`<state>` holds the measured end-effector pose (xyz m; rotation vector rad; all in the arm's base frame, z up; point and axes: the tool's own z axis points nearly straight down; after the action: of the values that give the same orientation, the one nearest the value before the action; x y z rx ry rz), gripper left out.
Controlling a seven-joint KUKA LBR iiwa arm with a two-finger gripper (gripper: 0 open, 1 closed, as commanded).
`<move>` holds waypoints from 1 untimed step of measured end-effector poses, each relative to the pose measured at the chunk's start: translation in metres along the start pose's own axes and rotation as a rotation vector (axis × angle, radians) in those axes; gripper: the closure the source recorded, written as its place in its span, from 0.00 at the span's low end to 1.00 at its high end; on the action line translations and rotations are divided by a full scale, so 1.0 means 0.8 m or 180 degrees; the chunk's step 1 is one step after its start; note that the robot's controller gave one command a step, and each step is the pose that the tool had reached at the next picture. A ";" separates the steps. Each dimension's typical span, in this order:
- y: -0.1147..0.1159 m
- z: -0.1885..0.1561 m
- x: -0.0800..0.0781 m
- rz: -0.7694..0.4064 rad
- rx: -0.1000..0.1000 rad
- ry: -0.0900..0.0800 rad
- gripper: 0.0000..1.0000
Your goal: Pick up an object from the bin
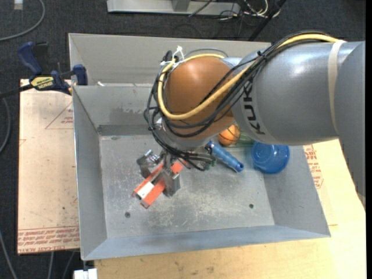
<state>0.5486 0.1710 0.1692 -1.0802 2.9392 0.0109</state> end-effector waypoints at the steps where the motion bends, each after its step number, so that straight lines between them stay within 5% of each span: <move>1: 0.000 0.000 0.000 0.0000 -0.0001 0.0001 1.00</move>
Offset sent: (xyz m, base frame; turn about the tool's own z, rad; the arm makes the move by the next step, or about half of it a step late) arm -0.0067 0.0053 0.1198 -0.0696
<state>0.5485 0.1711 0.1691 -1.0804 2.9395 0.0114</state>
